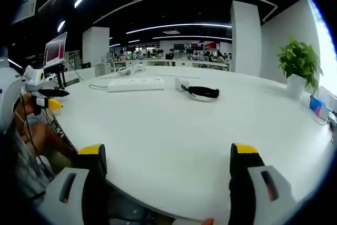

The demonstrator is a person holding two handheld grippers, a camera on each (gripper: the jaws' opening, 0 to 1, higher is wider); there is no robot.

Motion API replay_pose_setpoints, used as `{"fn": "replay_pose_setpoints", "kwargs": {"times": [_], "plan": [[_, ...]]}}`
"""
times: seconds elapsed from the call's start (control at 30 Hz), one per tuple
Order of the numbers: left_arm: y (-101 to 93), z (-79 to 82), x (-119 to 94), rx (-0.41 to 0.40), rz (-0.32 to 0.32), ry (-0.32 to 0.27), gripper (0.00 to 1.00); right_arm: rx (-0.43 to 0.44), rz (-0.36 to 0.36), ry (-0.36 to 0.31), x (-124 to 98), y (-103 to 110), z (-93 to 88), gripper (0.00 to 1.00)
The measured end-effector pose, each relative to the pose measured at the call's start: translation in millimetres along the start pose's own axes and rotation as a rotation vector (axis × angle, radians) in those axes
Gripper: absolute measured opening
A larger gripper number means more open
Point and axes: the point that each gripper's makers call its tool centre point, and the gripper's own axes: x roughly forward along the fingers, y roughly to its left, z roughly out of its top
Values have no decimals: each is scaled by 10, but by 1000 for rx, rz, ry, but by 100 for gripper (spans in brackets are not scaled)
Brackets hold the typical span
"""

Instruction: Straighten the power strip on the desk, plug the charger into it

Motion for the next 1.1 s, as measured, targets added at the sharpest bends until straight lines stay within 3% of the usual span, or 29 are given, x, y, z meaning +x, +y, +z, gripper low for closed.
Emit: {"fn": "replay_pose_setpoints", "kwargs": {"times": [0.27,0.47,0.6,0.8,1.1], "plan": [[187,117,-47,-8,28,-58,95,-13,-6,-49,49,-59,145,97],[195,205,38,-7,12,-76,95,-19,-17,-93,128,-104,311,97],[178,247,124,1,-8,-60,95,-17,-9,-96,176,-88,313,97],[173,423,195,22,-5,-90,94,-15,-28,-98,163,-164,313,97],[132,289,287,33,-5,-25,94,-27,-18,-64,224,-152,227,97]]}}
